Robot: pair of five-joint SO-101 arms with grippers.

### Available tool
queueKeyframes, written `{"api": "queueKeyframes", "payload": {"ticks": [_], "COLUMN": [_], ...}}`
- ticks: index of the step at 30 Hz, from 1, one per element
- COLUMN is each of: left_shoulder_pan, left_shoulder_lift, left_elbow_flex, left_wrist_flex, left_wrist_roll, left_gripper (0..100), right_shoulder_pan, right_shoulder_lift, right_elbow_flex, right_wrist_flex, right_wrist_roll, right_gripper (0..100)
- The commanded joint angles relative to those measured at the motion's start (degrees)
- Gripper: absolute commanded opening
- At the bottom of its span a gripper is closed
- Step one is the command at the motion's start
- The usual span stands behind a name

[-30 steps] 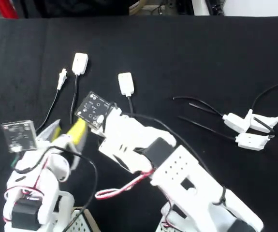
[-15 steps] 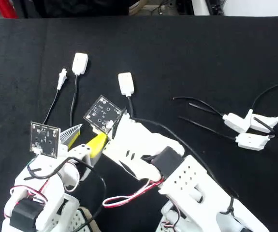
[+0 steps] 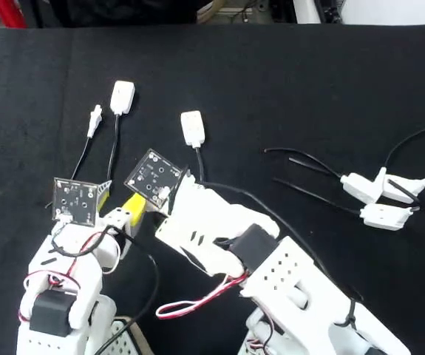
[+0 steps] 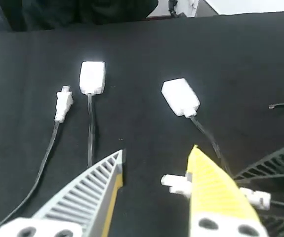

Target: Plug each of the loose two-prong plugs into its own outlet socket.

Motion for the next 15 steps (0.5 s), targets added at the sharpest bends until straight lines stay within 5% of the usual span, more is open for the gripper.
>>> {"api": "queueKeyframes", "payload": {"ticks": [1, 15], "left_shoulder_pan": [-0.5, -5.3], "left_shoulder_lift": [-0.2, -0.1], "left_elbow_flex": [0.1, 4.5], "left_wrist_flex": [-0.8, -0.8], "left_wrist_roll": [-0.7, -5.9], "left_gripper": [20, 20], "right_shoulder_pan": [-0.2, 4.1], "right_shoulder_lift": [0.1, 5.0], "right_elbow_flex": [-4.1, -12.8], "right_wrist_flex": [0.3, 12.0], "right_wrist_roll": [0.4, 7.4], "right_gripper": [1.2, 1.2]}}
